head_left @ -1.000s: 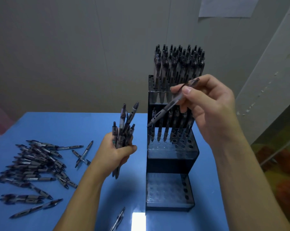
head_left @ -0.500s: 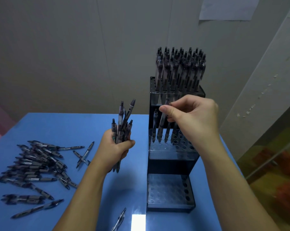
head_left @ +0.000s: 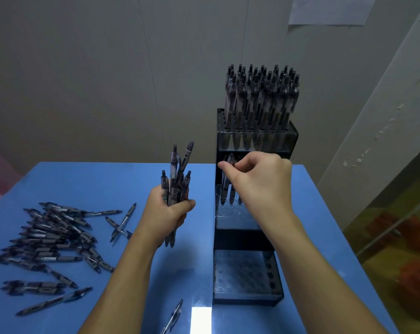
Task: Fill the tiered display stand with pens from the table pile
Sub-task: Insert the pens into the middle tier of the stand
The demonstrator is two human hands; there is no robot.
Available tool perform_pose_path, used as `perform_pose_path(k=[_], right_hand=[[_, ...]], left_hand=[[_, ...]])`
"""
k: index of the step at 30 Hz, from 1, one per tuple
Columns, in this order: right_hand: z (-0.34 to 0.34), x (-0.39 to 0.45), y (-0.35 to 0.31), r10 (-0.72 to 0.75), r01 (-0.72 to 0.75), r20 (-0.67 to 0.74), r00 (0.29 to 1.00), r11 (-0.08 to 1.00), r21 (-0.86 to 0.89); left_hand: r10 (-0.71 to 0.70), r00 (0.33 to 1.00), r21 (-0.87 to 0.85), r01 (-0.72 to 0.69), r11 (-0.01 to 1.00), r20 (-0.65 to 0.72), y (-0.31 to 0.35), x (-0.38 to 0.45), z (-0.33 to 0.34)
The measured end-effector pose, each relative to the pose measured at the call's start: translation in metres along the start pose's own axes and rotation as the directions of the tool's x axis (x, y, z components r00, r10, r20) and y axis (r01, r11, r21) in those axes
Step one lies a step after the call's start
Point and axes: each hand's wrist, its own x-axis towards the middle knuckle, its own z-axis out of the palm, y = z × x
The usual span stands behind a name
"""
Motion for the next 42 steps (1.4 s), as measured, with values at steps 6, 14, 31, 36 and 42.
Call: perform_pose_path(k=[6, 14, 31, 36, 42], right_hand=[[0.019, -0.011, 0.004, -0.001, 0.019, 0.085, 0.996, 0.979, -0.202], [0.020, -0.013, 0.000, -0.031, 0.064, 0.109, 0.994, 0.947, -0.315], [-0.026, -0.003, -0.033, -0.120, -0.026, 0.500, 0.857, 0.961, 0.275], [-0.027, -0.002, -0.037, -0.148, -0.057, 0.486, 0.861, 0.923, 0.382], [-0.031, 0.005, -0.042, -0.200, -0.035, 0.345, 0.917, 0.822, 0.569]], left_hand=[[-0.002, 1.000, 0.040, 0.003, 0.999, -0.013, -0.003, 0.001, 0.001], [0.005, 1.000, 0.073, -0.005, 0.997, 0.004, -0.001, -0.002, 0.003], [0.049, 0.987, 0.228, -0.083, 0.970, 0.152, 0.032, -0.014, 0.017], [0.039, 0.980, 0.233, -0.085, 0.969, 0.198, 0.033, -0.015, 0.018], [0.017, 0.975, 0.167, -0.055, 0.984, 0.223, 0.028, -0.018, 0.019]])
